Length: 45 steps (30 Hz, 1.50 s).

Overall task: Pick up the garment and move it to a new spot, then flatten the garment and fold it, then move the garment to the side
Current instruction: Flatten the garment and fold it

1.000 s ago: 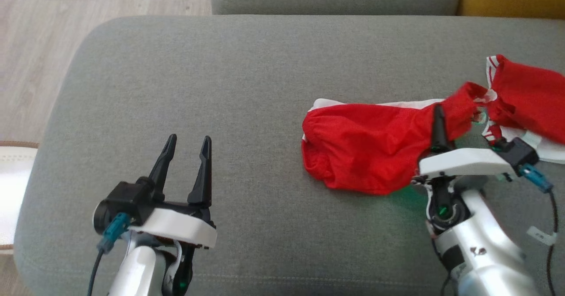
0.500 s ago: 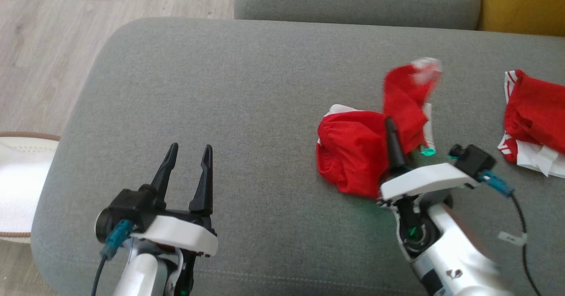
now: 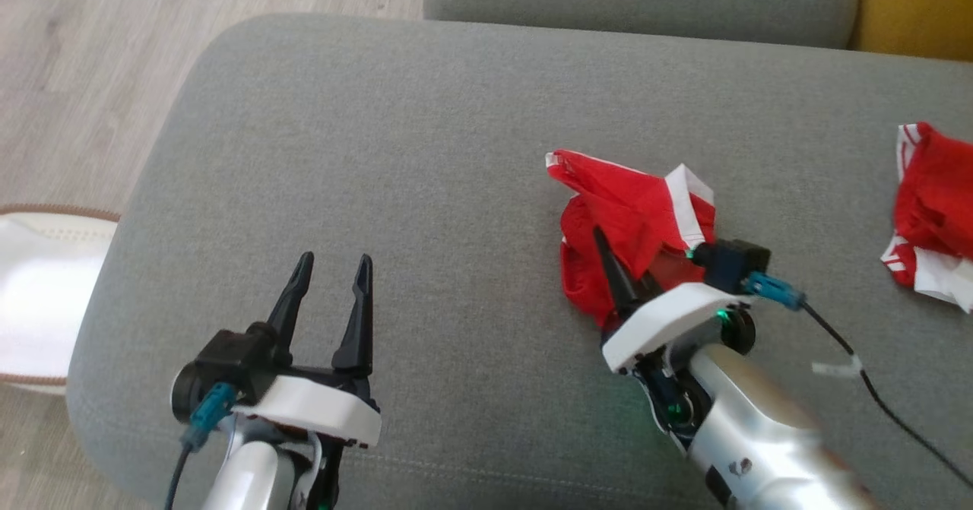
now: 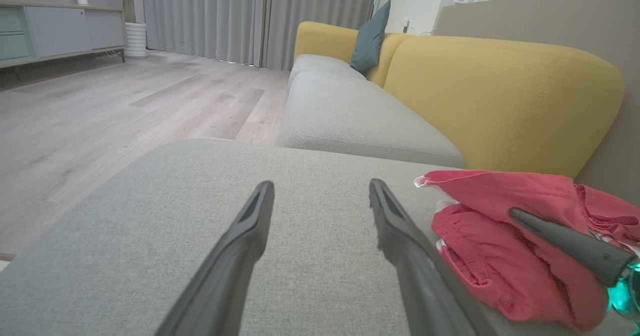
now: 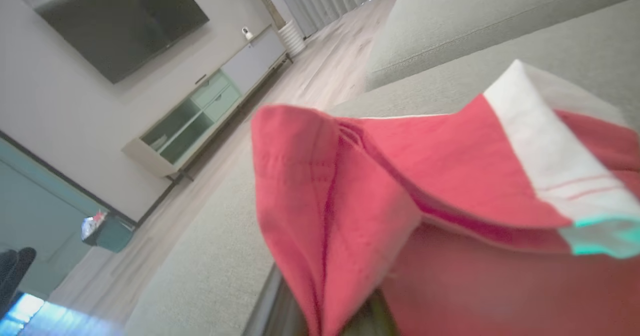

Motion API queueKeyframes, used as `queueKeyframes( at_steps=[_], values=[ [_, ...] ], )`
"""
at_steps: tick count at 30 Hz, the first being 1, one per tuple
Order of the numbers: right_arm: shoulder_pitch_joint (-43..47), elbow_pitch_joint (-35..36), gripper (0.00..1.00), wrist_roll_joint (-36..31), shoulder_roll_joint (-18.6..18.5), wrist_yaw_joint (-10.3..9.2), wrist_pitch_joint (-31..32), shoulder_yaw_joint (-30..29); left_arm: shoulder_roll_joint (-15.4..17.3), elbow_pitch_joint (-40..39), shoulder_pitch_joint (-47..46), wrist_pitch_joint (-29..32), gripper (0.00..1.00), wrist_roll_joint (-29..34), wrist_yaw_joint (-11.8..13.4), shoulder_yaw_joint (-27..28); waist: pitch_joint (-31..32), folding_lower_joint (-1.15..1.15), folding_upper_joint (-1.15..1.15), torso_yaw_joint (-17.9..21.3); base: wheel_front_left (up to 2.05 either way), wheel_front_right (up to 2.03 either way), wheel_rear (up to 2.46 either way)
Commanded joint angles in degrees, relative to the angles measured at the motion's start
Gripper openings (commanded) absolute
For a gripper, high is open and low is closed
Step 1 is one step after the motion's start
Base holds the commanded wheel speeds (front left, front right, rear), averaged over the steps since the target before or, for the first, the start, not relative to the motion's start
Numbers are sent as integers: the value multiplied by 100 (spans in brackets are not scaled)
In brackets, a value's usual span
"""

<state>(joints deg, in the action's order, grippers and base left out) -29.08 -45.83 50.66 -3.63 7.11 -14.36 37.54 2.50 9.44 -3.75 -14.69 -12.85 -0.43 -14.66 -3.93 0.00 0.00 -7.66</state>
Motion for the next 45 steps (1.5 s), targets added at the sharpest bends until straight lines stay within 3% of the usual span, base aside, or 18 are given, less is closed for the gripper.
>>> queueKeyframes(
  at_steps=[1,5,6,9,23,28,38,45],
  values=[
    [-201,104,0,-84,75,37,-63,131,38,-196,-246,-30,100,-49,17,141,-34,0,0,-32,0,0,0],
    [-280,-126,0,-142,75,37,-63,404,38,-169,-278,-30,100,-79,20,119,-86,0,0,-103,0,0,0],
    [-290,-159,7,-146,75,37,-63,460,38,-162,-285,-30,100,-85,22,114,-94,0,0,-117,0,0,0],
    [-290,-253,100,-191,75,37,-63,593,38,-149,-303,-30,100,-99,30,118,-107,0,0,-144,0,0,0],
    [-278,-370,100,27,75,37,189,1209,38,-138,-349,-30,100,-79,47,233,-26,0,0,93,0,0,0],
    [-416,-493,100,-200,75,37,227,1244,38,-154,-342,-30,100,-55,39,290,43,0,0,207,0,0,0],
    [-459,-830,100,-980,75,37,322,767,38,-220,-306,-30,100,-30,46,376,211,0,0,467,0,0,0],
    [-149,-420,100,-1462,75,37,336,135,38,-264,-242,-30,100,-9,57,434,311,0,0,603,0,0,0]
  ],
)
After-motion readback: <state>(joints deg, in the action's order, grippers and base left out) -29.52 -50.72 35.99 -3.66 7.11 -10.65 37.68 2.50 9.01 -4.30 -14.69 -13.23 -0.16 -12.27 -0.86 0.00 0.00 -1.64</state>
